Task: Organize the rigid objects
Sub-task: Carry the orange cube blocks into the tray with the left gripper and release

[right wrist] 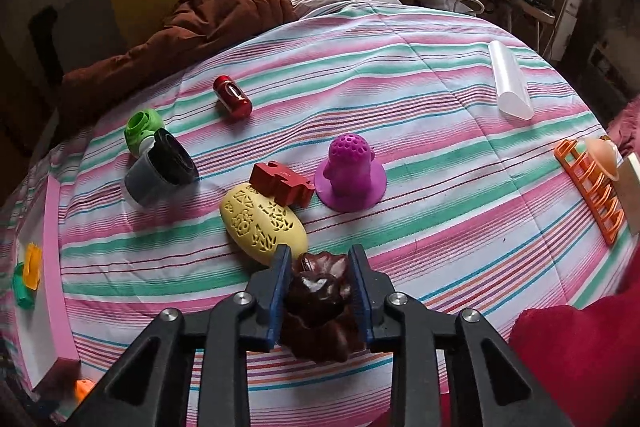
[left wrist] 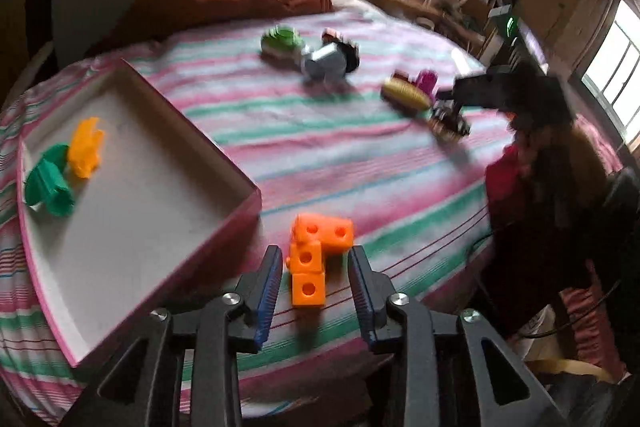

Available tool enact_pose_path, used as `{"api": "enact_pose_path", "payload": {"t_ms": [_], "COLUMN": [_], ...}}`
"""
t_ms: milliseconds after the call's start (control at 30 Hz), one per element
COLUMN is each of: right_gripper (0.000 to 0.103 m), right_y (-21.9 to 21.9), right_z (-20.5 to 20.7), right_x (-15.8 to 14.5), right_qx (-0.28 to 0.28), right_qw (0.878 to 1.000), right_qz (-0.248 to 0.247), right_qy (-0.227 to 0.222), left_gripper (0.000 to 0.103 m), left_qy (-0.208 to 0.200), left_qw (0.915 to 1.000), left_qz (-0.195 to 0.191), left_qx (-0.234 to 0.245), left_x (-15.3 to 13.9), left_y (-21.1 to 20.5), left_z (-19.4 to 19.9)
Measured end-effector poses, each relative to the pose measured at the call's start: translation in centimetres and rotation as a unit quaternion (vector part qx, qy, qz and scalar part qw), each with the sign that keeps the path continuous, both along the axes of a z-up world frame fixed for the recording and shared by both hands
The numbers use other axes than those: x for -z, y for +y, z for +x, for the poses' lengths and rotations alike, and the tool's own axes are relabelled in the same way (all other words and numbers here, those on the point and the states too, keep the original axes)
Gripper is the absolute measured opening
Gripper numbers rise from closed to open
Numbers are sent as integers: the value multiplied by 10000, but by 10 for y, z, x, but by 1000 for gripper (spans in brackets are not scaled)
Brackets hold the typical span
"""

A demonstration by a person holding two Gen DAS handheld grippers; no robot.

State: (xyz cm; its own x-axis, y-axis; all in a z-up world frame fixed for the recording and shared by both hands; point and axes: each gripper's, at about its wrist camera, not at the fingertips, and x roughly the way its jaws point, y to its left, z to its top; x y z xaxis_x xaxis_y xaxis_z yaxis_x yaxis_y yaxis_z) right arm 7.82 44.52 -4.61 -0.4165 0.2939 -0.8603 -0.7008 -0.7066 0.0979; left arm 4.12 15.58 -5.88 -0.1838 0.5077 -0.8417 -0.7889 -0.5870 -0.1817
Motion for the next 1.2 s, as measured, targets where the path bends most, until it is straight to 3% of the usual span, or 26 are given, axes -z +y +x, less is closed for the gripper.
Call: {"api": "enact_pose_path", "payload": {"t_ms": [133,233,367,700,900,1100,1200], "right_gripper": [30,29,24,24,24,24,24], "right_y": [-1,-1,-8,-10,-11,-13,-13], "right_z": [0,-1,-5,-9,-9,-10,-9], "right_x": [0,0,-1,0,0,0,0], "right_qx": [-19,-46,-161,-267,-292,-309,-309], "right_qw": [10000,9999,9988,9983,9983,9984,9983], "right_qz": [35,91,417,460,448,432,436], "right_qy": [-30,-67,-220,-243,-225,-208,-211], "left_gripper": [34,34,20,19,19,19,19], "left_qy": [-131,-190,-163,79,338,217,176], "left_qw": [9995,9996,9998,9970,9883,9732,9672], "left_qz": [-269,-209,-85,637,953,773,481], "left_qx": [81,42,-24,-441,-1141,-2155,-2489], "left_x": [23,30,29,-17,-50,-44,-31], "left_y": [6,3,2,-15,-51,-98,-112], "left_z": [3,3,3,-9,-32,-66,-79]}}
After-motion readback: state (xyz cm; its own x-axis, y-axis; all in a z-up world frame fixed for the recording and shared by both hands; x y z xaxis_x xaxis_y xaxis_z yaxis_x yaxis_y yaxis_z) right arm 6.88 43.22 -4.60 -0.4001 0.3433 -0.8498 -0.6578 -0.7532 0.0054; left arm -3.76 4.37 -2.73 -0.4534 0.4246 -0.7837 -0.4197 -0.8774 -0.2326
